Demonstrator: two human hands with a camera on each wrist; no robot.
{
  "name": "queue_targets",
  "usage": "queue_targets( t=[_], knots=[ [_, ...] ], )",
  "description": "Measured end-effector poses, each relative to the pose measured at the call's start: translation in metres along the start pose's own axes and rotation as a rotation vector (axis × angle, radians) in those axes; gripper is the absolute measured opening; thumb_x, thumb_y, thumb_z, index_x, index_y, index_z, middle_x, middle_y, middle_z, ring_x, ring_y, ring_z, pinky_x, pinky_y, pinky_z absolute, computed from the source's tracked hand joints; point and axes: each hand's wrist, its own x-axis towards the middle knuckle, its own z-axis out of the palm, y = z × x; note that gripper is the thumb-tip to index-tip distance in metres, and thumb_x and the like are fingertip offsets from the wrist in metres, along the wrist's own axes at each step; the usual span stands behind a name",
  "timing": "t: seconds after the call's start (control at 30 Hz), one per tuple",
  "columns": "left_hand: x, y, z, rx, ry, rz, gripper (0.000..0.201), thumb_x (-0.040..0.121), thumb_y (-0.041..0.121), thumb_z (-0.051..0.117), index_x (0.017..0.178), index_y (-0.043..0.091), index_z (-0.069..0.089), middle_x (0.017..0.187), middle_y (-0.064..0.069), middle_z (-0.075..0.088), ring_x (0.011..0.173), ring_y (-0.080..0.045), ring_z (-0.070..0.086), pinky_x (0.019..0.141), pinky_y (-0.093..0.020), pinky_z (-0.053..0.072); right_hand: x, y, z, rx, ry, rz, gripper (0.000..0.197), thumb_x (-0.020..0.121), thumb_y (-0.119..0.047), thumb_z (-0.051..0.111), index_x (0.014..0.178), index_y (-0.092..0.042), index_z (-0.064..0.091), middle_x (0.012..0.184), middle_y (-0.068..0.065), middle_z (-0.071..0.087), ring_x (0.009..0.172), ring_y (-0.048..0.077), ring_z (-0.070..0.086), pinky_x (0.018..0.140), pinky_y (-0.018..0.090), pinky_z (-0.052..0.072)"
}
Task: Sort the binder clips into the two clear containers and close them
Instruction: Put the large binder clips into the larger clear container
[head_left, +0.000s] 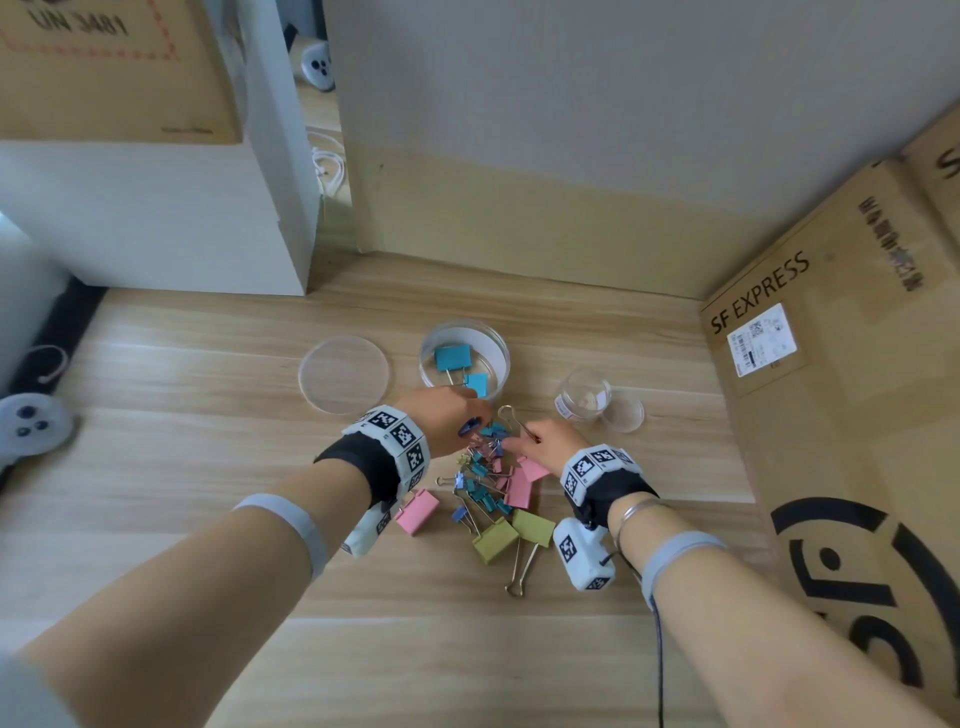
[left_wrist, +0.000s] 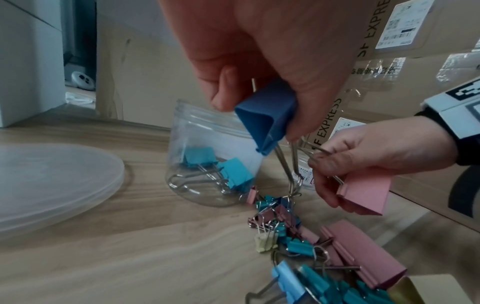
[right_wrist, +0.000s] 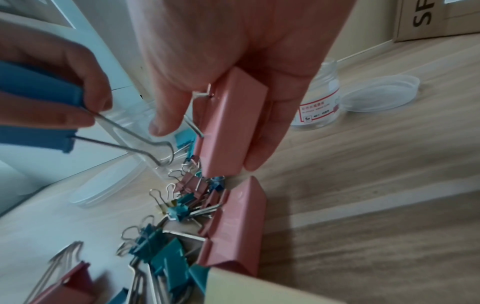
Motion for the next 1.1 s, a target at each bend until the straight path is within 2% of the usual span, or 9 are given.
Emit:
queue_targets(
  t=[0.1,0.17,0.33,0.47,0.57,0.8,0.9,1.0,1.1],
  knots=[
    [0.001,-0.002,0.0,-0.116,0.088,0.003,0.012,0.088,0.018,0.051,0.098,0.015,0.056,0.096,-0.005,0.063,0.075,-0.021,0.054,0.06,-0.029,0.041,0.0,-0.001,0.0,-0.072,0.006,-0.001,0.041,0.09,-0.047,0.05,0.06,-0.019,0.041,0.062,-0.001,0.048,0.058,0.016,0.046,0.056,0.028,0.036],
    [0.001,-0.007,-0.003,-0.282,0.207,-0.033,0.011,0.086,0.018,0.056,0.096,0.013,0.057,0.093,-0.007,0.066,0.079,-0.026,0.062,0.065,-0.034,0.052,0.001,0.002,-0.002,-0.08,0.045,0.013,0.042,0.094,-0.044,0.043,0.06,-0.019,0.039,0.063,0.001,0.046,0.059,0.018,0.045,0.056,0.028,0.035],
    [0.011,-0.029,-0.028,-0.513,0.475,-0.293,0.015,0.091,0.018,0.053,0.101,0.008,0.058,0.094,-0.014,0.067,0.077,-0.028,0.063,0.069,-0.036,0.056,-0.001,0.01,-0.006,-0.087,0.07,0.044,0.04,0.096,-0.039,0.039,0.063,-0.018,0.035,0.063,0.0,0.043,0.067,0.021,0.048,0.063,0.032,0.037],
    [0.027,-0.043,-0.042,-0.505,0.361,-0.446,0.019,0.094,0.012,0.045,0.108,0.004,0.056,0.106,-0.021,0.062,0.076,-0.029,0.059,0.064,-0.033,0.05,-0.002,0.01,-0.006,-0.099,0.062,0.04,0.039,0.096,-0.039,0.038,0.063,-0.018,0.035,0.063,0.001,0.043,0.065,0.02,0.047,0.062,0.031,0.038],
    [0.044,-0.036,-0.041,-0.32,0.104,-0.421,0.023,0.094,0.008,0.044,0.113,0.003,0.054,0.115,-0.02,0.058,0.098,-0.035,0.058,0.078,-0.035,0.048,-0.003,0.009,-0.005,-0.102,0.052,0.034,0.039,0.097,-0.038,0.038,0.064,-0.018,0.035,0.063,-0.001,0.042,0.06,0.018,0.043,0.061,0.031,0.037],
    [0.072,-0.024,-0.027,-0.238,-0.159,-0.428,0.031,0.095,0.007,0.038,0.121,-0.002,0.052,0.111,-0.017,0.058,0.1,-0.028,0.056,0.086,-0.032,0.044,-0.004,0.01,-0.017,0.035,0.132,-0.011,0.019,0.098,-0.032,0.039,0.087,-0.017,0.043,0.073,0.004,0.054,0.066,0.022,0.054,0.054,0.026,0.039],
    [0.074,-0.024,-0.02,-0.138,-0.148,-0.393,0.029,0.096,0.011,0.041,0.119,-0.001,0.054,0.116,-0.013,0.062,0.108,-0.027,0.059,0.093,-0.032,0.047,-0.004,0.002,-0.031,0.102,0.198,-0.041,0.015,0.097,-0.033,0.041,0.089,-0.021,0.044,0.069,0.003,0.057,0.057,0.021,0.052,0.054,0.03,0.042],
    [0.075,-0.027,-0.021,-0.1,-0.099,-0.409,0.027,0.094,0.012,0.044,0.118,0.003,0.054,0.117,-0.012,0.061,0.106,-0.028,0.059,0.09,-0.034,0.049,-0.004,-0.016,-0.047,0.2,0.261,-0.097,0.013,0.095,-0.031,0.044,0.096,-0.02,0.051,0.087,0.012,0.069,0.075,0.03,0.066,0.067,0.039,0.054],
    [0.07,-0.038,-0.024,-0.118,0.214,-0.321,0.04,0.082,-0.002,0.056,0.121,0.009,0.051,0.124,-0.01,0.051,0.116,-0.028,0.046,0.098,-0.039,0.047,0.001,-0.044,-0.061,0.209,0.287,-0.151,0.016,0.097,-0.028,0.042,0.102,-0.018,0.053,0.09,0.004,0.067,0.079,0.027,0.068,0.064,0.036,0.057]
  ],
)
